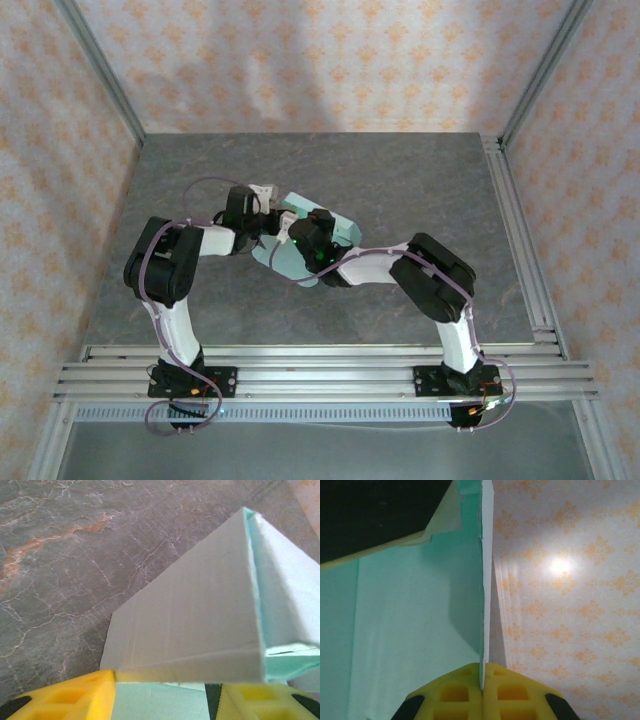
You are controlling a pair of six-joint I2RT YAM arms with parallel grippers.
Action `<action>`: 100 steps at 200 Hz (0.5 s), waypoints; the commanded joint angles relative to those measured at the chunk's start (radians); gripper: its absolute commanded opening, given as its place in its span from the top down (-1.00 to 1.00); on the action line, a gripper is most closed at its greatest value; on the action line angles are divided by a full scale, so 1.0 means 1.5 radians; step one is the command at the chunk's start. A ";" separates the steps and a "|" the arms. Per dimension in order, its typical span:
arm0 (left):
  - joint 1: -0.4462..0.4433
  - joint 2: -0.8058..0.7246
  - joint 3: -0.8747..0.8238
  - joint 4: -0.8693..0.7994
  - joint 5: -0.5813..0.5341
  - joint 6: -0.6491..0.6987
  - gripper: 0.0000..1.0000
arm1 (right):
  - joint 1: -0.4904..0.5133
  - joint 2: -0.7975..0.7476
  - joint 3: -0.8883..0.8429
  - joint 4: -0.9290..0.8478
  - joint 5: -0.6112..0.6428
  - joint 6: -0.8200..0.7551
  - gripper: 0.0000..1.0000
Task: Fold the paper box
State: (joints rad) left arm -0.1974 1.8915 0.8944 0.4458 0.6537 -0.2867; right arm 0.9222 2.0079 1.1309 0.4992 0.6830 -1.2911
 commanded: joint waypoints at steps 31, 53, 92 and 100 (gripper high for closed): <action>0.004 -0.009 0.012 0.021 0.014 0.007 0.00 | 0.007 0.056 -0.018 0.033 -0.006 -0.056 1.00; 0.006 -0.004 0.012 0.026 0.013 0.003 0.00 | -0.003 0.066 -0.010 0.039 0.015 -0.066 1.00; 0.010 0.006 0.014 0.035 0.022 0.007 0.09 | -0.011 0.047 -0.013 0.012 -0.002 -0.042 1.00; 0.010 0.008 0.017 0.034 0.029 0.012 0.11 | -0.010 0.040 -0.013 -0.004 -0.010 -0.031 1.00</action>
State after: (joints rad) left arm -0.1871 1.8915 0.8955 0.4614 0.6563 -0.2890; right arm 0.9073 2.0590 1.1309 0.6266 0.7208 -1.3708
